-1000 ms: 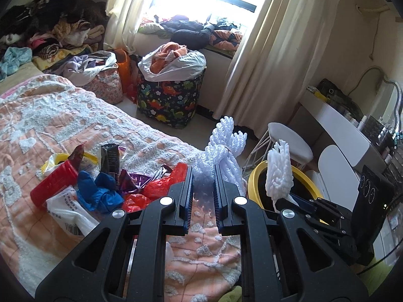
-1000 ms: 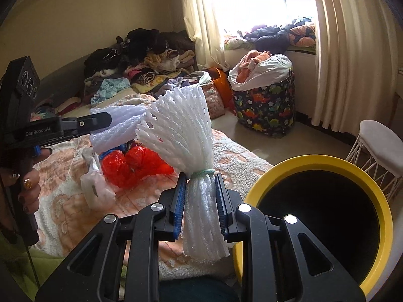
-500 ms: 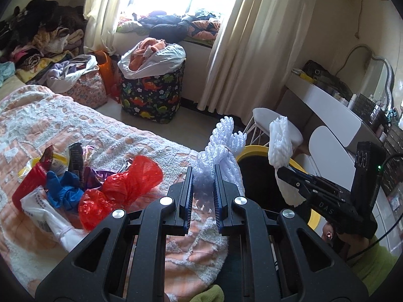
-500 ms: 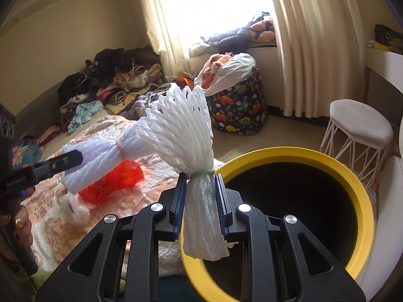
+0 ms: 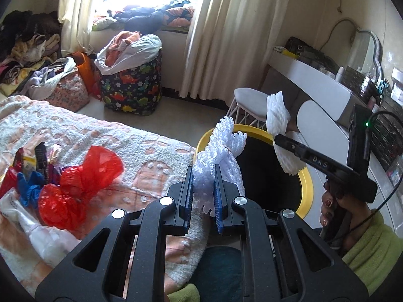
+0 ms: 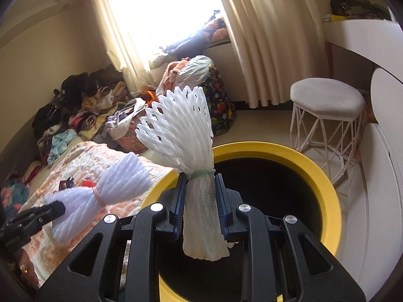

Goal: Collect trash
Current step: 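Carry the foam net over the yellow bin with the right gripper while the left gripper holds another foam net, then open the right gripper to drop the foam net into the bin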

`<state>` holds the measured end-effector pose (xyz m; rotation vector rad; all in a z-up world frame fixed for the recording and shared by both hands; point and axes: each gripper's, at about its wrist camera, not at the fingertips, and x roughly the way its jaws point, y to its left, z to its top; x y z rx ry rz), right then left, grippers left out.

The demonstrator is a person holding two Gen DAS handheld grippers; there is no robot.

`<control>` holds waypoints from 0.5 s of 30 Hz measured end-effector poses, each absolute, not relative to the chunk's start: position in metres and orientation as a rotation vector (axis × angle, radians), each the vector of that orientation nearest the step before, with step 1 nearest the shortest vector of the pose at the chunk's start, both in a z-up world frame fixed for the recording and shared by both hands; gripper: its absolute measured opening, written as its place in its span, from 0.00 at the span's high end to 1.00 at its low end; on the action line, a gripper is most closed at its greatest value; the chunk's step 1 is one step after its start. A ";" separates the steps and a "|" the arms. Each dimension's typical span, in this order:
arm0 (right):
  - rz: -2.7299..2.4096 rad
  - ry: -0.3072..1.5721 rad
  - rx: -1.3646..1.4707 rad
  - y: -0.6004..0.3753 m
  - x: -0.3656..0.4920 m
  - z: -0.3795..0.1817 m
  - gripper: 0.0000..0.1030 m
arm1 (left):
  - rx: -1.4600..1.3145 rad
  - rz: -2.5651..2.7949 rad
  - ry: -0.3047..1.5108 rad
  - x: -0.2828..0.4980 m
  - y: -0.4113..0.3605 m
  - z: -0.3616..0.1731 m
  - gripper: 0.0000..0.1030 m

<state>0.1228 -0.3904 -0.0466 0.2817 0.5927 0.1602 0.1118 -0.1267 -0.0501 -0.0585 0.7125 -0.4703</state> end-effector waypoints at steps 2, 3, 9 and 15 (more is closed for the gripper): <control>0.138 0.596 0.300 -0.398 0.124 -0.048 0.79 | -0.045 -0.481 0.721 0.111 -0.134 -0.053 0.91; 0.130 0.598 0.308 -0.401 0.124 -0.049 0.79 | -0.037 -0.486 0.724 0.111 -0.137 -0.054 0.91; 0.068 0.610 0.315 -0.418 0.125 -0.056 0.79 | 0.006 -0.516 0.747 0.116 -0.157 -0.065 0.91; 0.036 0.621 0.337 -0.429 0.125 -0.065 0.78 | 0.029 -0.540 0.777 0.126 -0.176 -0.076 0.90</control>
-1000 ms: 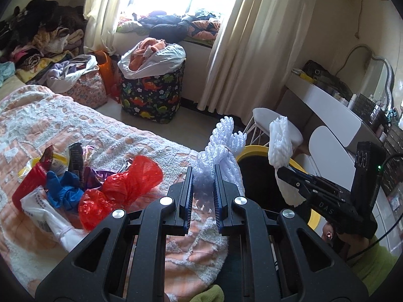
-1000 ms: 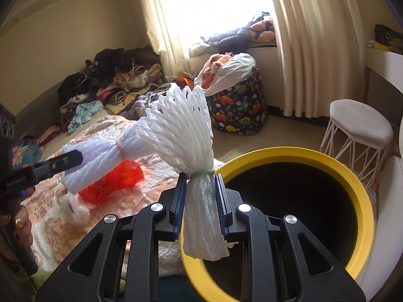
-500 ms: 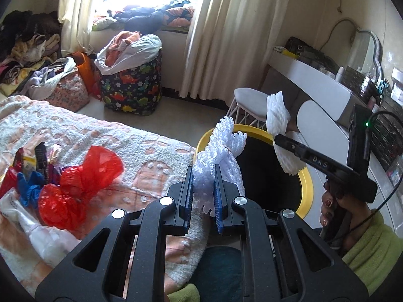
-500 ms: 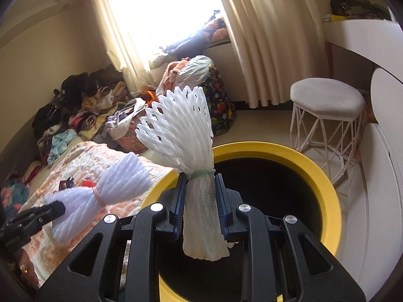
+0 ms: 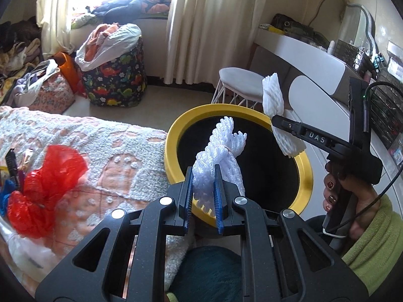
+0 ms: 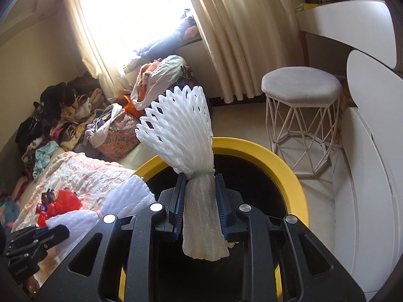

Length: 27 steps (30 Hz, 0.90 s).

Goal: Collect trash
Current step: 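Open the right gripper to drop the foam net into the bin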

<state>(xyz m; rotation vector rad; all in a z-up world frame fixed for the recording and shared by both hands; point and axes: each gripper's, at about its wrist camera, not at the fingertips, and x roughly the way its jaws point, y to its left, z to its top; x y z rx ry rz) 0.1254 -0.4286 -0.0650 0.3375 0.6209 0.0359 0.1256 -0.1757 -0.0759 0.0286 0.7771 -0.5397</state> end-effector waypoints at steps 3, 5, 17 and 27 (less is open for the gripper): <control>0.020 0.627 0.338 -0.433 0.126 -0.068 0.76 | 0.029 -0.547 0.783 0.130 -0.182 -0.079 0.90; 0.015 0.626 0.351 -0.435 0.126 -0.069 0.69 | 0.024 -0.554 0.784 0.133 -0.184 -0.081 0.84; 0.018 0.626 0.356 -0.431 0.129 -0.067 0.38 | -0.072 -0.450 0.720 0.132 -0.152 -0.074 0.11; 0.093 0.609 0.315 -0.397 0.129 -0.053 0.32 | -0.109 -0.378 0.680 0.122 -0.121 -0.063 0.11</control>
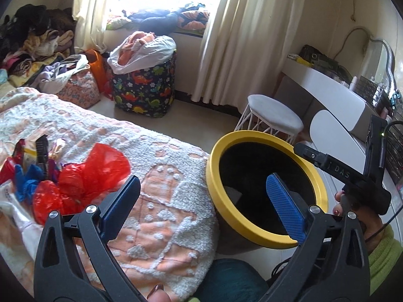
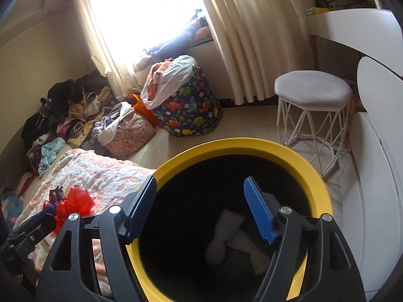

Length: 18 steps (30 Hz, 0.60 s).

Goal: Collect trash
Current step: 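Open the right gripper to drop the foam net into the bin, then move the right tool back toward the white plastic bag on the bed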

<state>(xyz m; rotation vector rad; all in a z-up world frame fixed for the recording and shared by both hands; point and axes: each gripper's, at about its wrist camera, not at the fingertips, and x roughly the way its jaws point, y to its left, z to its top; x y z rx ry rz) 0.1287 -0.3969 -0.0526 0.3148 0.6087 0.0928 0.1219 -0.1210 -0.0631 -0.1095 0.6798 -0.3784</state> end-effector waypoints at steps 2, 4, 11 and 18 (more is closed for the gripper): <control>0.115 0.608 0.302 -0.387 0.128 -0.050 0.31 | -0.119 -0.362 0.673 0.120 -0.114 -0.061 0.11; 0.139 0.606 0.291 -0.377 0.127 -0.047 0.30 | -0.128 -0.346 0.664 0.118 -0.106 -0.058 0.11; 0.209 0.599 0.262 -0.344 0.122 -0.039 0.25 | -0.156 -0.294 0.634 0.114 -0.079 -0.050 0.11; 0.271 0.606 0.235 -0.312 0.115 -0.034 0.23 | -0.192 -0.236 0.615 0.114 -0.049 -0.045 0.11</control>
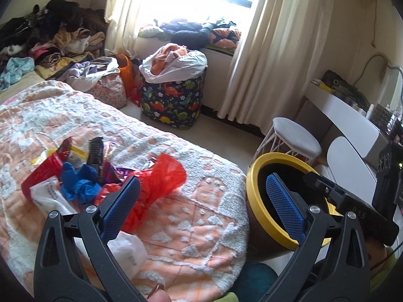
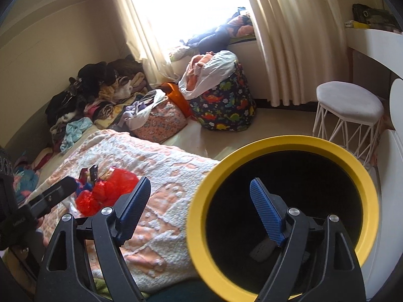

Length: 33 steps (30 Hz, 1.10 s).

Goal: Collect trash
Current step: 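Move the right tool back toward the white plastic bag on the bed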

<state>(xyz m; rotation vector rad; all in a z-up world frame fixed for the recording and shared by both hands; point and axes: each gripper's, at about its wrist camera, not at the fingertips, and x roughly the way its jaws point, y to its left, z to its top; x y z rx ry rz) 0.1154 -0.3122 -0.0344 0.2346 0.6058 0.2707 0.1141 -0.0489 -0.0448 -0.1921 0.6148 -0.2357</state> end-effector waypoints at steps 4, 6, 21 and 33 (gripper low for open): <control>0.318 0.612 0.215 -0.293 0.112 -0.033 0.22 | -0.214 -0.195 0.603 0.113 -0.030 -0.042 0.11; 0.342 0.614 0.200 -0.282 0.109 -0.033 0.22 | -0.225 -0.173 0.600 0.113 -0.021 -0.042 0.11; 0.494 0.628 0.091 -0.221 0.089 -0.034 0.19 | -0.271 -0.040 0.568 0.106 0.043 -0.040 0.11; 0.629 0.665 0.006 -0.166 0.076 -0.039 0.15 | -0.314 0.050 0.620 0.111 0.107 -0.054 0.11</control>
